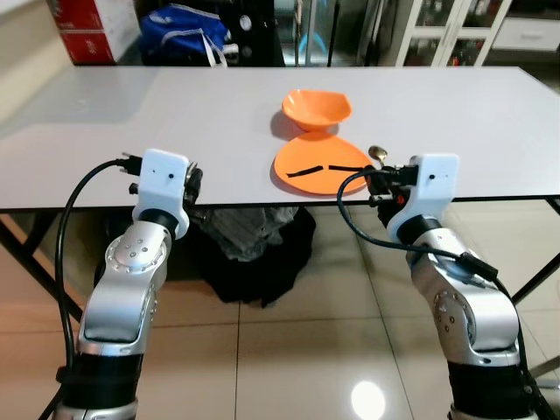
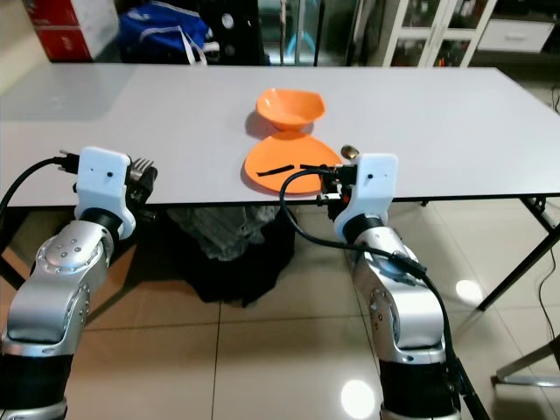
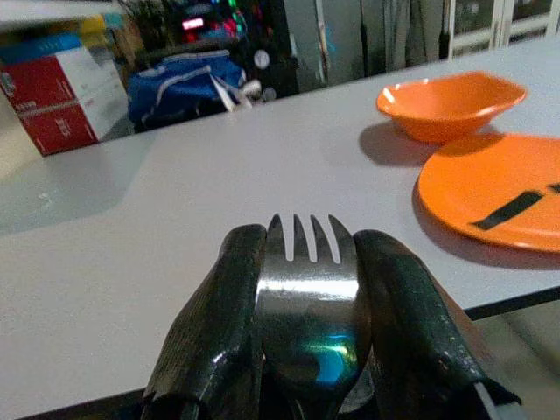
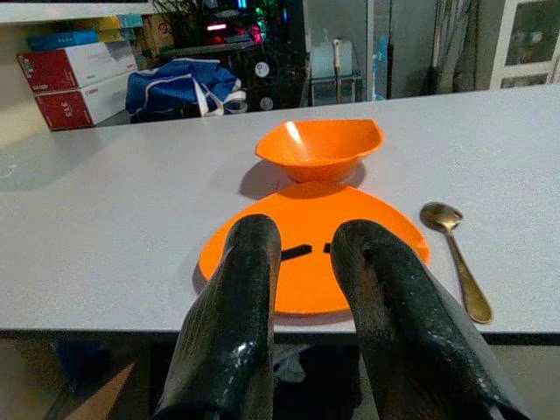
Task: Setting the table
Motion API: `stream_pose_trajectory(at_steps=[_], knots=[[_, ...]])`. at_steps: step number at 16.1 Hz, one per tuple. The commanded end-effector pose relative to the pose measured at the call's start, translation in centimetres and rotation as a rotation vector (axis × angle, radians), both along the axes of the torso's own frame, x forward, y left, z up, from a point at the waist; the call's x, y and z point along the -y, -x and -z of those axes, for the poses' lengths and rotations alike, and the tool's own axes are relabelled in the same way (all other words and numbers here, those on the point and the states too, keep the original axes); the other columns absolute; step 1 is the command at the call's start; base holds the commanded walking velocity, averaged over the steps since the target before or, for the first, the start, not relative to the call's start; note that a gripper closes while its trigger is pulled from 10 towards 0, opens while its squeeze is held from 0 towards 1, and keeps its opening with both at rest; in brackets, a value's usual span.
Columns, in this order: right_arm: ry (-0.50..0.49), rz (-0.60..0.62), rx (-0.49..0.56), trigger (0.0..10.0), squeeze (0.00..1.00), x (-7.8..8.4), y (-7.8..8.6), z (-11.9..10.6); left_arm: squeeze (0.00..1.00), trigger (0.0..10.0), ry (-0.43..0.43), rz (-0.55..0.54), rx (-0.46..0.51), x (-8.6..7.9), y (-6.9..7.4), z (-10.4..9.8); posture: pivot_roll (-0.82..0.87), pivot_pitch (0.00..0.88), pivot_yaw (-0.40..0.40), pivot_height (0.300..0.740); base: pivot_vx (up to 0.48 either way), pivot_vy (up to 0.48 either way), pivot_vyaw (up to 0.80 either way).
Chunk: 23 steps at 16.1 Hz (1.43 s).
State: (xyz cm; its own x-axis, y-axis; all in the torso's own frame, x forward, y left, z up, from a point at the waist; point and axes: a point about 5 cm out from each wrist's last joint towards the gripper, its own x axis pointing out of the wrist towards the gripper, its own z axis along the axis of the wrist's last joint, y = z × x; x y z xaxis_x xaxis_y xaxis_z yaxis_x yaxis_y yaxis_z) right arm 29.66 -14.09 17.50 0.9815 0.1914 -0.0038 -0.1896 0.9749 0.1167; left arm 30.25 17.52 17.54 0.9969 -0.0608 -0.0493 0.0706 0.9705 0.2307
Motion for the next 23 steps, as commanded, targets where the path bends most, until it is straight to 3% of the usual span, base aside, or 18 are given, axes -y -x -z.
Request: stream_pose_trajectory(at_steps=[1, 14, 17, 19, 20, 23], knots=[[-0.007, -0.01, 0.004, 10.0, 0.0, -0.1, -0.2, -0.3, 0.0, 10.0, 0.001, 0.012, 0.019, 0.1, -0.1, -0.7, 0.0, 0.0, -0.007, 0.74, 0.454, 0.0, 0.0], [-0.006, -0.019, 0.006, 10.0, 0.0, 0.0, 0.1, -0.1, 0.0, 10.0, -0.011, 0.036, 0.003, 0.7, -0.4, -0.5, 0.0, 0.0, 0.0, 0.74, 0.449, 0.0, -0.12], [0.014, -0.064, 0.011, 10.0, 0.0, -0.4, 0.2, -0.2, 0.0, 10.0, 0.001, 0.03, -0.069, 1.1, -0.6, 0.7, -0.01, 0.009, 0.0, 0.74, 0.091, 0.0, 0.0], [0.03, -0.098, 0.005, 10.0, 0.0, -0.6, 0.4, -0.2, 0.0, 10.0, 0.045, -0.016, -0.104, 1.0, -1.0, 1.4, -0.01, 0.012, -0.002, 0.74, 0.0, 0.0, 0.0], [0.019, -0.123, -0.014, 10.0, 0.0, -0.5, 0.5, -0.1, 0.0, 10.0, 0.063, -0.029, -0.161, 1.1, -1.9, 2.2, -0.01, 0.021, -0.007, 0.74, 0.0, 0.0, 0.0], [0.013, -0.159, -0.038, 10.0, 0.0, 0.0, 0.7, -0.2, 0.0, 10.0, 0.063, 0.029, -0.215, 2.9, -4.0, 2.8, -0.02, 0.033, -0.006, 0.74, 0.0, 0.0, 0.0]])
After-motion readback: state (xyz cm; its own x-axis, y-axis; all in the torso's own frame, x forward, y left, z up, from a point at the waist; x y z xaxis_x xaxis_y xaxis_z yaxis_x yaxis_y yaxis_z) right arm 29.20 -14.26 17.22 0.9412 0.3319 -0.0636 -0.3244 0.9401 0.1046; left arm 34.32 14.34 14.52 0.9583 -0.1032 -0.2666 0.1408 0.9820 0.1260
